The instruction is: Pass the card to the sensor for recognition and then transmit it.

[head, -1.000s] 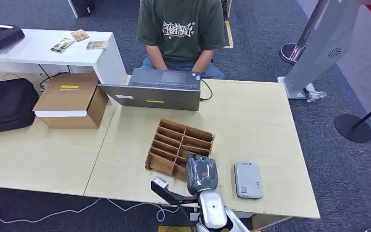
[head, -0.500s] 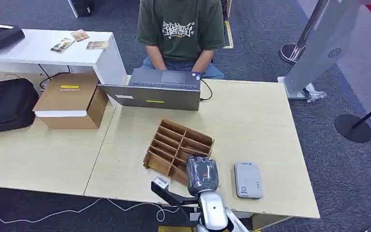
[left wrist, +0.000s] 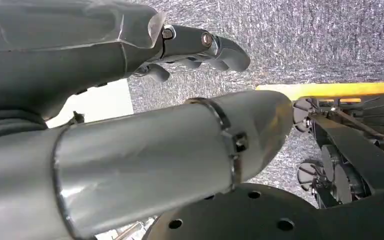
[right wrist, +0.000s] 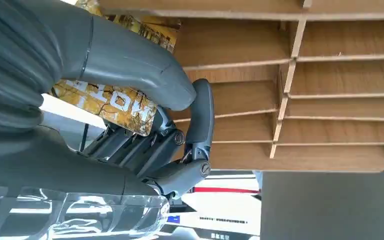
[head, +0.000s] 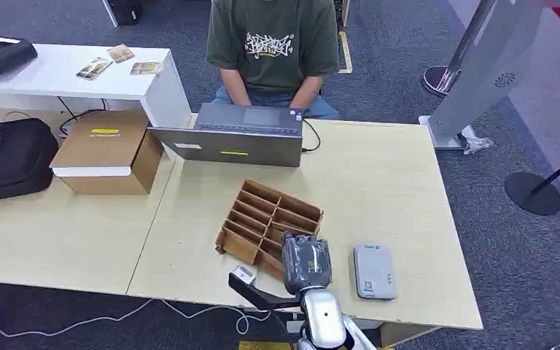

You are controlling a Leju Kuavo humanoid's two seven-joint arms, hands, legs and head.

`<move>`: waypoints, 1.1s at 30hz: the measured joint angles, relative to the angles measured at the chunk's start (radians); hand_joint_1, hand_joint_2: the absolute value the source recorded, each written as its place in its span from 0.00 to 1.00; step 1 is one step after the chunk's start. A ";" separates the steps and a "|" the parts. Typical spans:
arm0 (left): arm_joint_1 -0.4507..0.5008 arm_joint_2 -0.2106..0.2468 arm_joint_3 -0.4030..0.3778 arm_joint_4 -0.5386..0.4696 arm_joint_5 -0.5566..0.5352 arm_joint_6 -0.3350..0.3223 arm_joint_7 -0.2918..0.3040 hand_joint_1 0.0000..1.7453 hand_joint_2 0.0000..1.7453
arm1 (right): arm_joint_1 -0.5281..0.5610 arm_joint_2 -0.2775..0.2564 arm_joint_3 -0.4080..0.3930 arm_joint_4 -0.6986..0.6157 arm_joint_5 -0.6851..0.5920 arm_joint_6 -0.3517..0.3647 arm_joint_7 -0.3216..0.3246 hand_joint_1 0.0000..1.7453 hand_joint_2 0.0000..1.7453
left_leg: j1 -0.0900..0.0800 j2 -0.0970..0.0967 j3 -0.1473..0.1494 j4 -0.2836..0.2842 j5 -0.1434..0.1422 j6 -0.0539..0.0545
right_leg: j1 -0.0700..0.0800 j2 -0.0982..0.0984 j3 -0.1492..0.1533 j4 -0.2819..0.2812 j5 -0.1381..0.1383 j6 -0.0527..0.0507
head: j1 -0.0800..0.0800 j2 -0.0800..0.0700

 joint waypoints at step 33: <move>0.018 -0.010 0.003 0.000 0.016 -0.008 -0.018 0.00 0.00 | 0.061 -0.031 -0.073 -0.210 0.000 -0.131 -0.051 1.00 1.00 | 0.000 0.000 0.000 0.000 0.000 0.000 | 0.000 0.000 0.000 0.000 0.000 0.000 | 0.000 0.000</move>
